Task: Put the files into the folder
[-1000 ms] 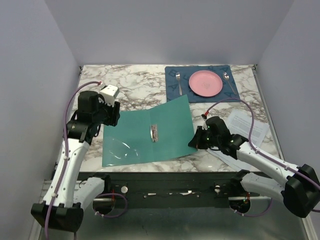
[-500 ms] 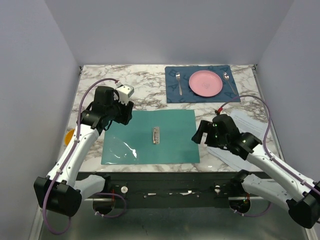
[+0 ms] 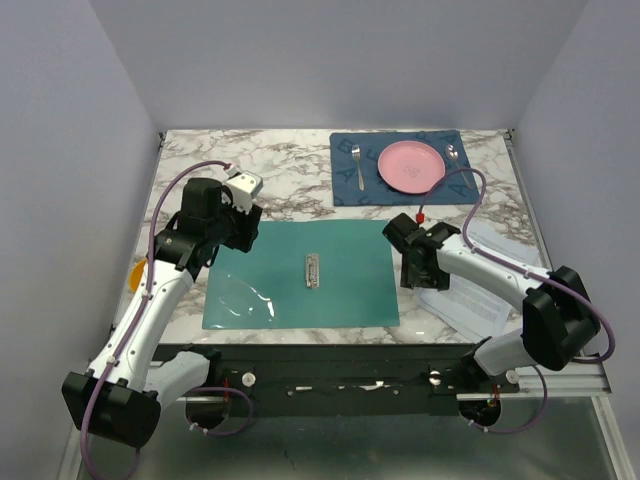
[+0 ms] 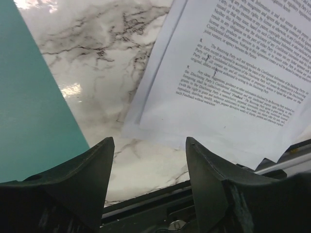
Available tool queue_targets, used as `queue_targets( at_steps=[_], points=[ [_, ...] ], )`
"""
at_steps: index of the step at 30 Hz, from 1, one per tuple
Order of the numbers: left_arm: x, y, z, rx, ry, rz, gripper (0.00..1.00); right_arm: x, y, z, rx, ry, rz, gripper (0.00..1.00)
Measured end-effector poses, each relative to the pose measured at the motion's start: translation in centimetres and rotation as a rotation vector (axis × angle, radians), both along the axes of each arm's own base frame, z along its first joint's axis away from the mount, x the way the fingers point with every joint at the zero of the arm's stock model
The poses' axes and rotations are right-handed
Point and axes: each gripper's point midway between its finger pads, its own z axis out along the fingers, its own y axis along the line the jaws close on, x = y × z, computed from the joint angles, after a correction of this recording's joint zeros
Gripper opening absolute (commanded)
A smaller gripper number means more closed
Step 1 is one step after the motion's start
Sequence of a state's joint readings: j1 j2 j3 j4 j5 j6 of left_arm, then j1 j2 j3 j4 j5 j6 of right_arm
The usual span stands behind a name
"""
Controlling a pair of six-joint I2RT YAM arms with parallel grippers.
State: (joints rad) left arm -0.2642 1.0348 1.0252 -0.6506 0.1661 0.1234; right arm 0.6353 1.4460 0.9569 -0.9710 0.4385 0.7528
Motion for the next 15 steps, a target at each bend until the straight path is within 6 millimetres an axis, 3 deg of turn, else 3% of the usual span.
queue_targets(
  at_steps=[9,15],
  points=[
    [-0.2,0.5,0.0,0.022,-0.016,0.007,0.62,-1.4,-0.5,-2.2,-0.009,0.056,-0.007,0.69],
    [-0.3,0.7,-0.7,0.035,-0.004,0.007,0.62,-1.0,0.2,-3.3,0.005,0.065,-0.006,0.69]
  ],
)
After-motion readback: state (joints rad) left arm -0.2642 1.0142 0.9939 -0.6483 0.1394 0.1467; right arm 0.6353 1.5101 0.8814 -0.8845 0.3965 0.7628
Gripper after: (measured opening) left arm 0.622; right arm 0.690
